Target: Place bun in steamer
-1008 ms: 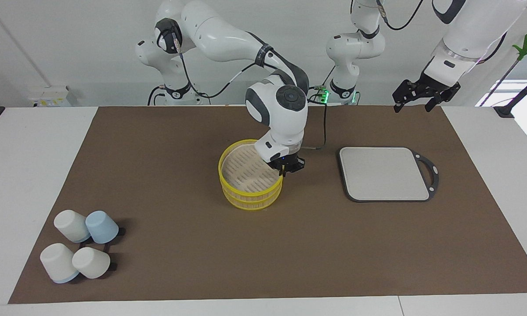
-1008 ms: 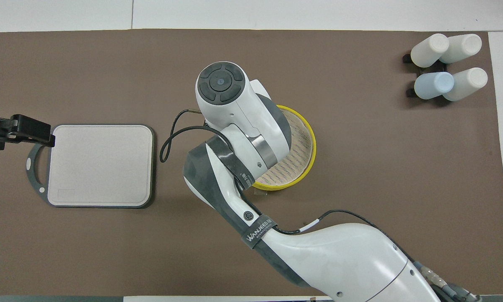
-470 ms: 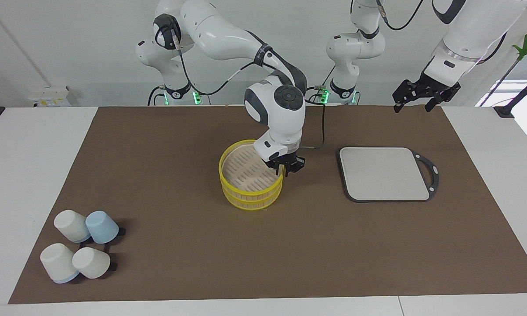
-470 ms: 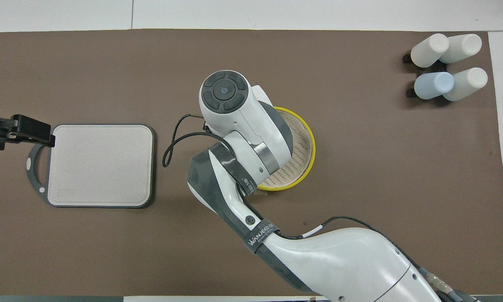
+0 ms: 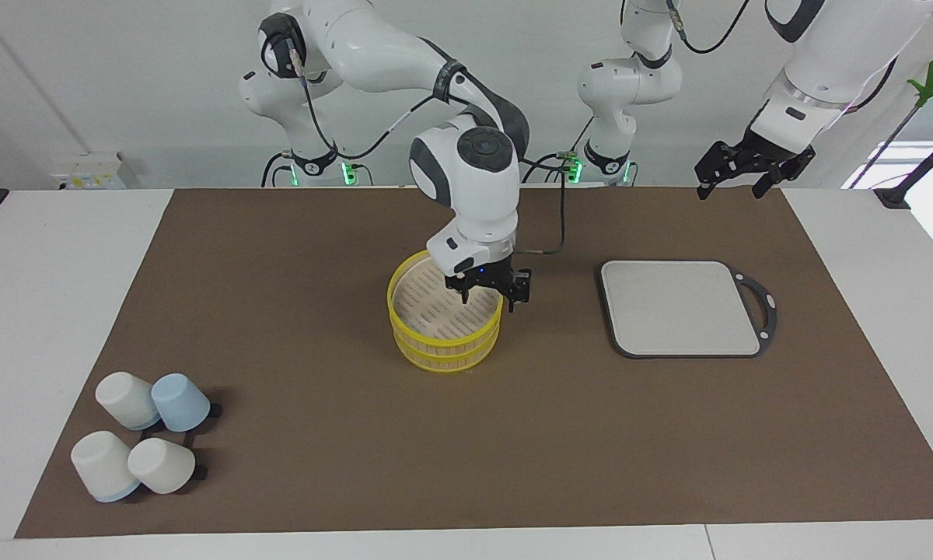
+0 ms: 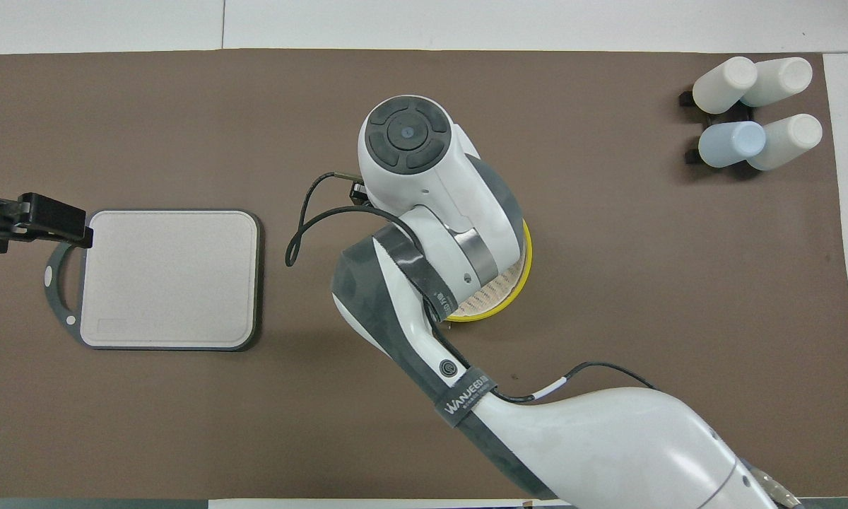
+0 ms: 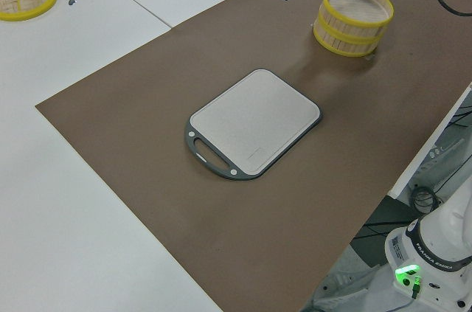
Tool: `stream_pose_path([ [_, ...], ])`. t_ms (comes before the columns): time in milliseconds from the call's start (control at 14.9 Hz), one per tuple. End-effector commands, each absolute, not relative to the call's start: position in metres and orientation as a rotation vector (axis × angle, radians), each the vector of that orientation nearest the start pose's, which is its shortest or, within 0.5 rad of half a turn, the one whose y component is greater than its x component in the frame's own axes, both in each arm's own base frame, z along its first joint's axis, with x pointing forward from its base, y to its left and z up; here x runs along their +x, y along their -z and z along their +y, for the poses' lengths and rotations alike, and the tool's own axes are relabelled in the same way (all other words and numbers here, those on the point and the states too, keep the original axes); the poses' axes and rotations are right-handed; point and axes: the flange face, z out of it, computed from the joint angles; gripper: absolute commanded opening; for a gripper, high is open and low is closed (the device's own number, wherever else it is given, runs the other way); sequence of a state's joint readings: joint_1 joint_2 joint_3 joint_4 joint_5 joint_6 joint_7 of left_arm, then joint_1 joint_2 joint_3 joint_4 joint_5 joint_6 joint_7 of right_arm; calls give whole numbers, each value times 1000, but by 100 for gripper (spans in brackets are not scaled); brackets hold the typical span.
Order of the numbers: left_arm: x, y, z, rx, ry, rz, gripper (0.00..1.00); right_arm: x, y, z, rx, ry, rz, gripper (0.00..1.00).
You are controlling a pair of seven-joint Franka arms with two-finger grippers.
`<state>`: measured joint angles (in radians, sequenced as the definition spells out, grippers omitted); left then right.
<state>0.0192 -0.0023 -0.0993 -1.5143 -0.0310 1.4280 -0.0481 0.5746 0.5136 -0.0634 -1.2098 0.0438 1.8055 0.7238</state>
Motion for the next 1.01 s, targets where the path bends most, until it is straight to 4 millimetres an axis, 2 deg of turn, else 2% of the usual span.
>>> stream_pose_path([
  [0,531,-642,-44,-3172,-115,64,100,629,-521,288,-3139,90,23,100],
  [202,531,-642,-44,-3172,-115,64,100,647,-547,190,-3152,51,-40,100],
  [269,531,-642,-44,-3172,-115,64,100,645,-559,154,-3155,13,-87,100],
  [403,531,-642,-44,-3172,-115,64,100,636,-573,104,-3140,-90,-242,100],
  [470,531,-642,-44,-3172,-115,64,100,630,-578,79,-3135,-129,-233,100],
  [605,531,-642,-44,-3172,-115,64,100,605,-580,47,-3128,-168,-158,100],
  [806,531,-642,-44,-3172,-115,64,100,566,-568,6,-3124,-17,-54,100],
  [941,531,-642,-44,-3172,-113,64,100,567,-570,-15,-3126,25,-13,100],
])
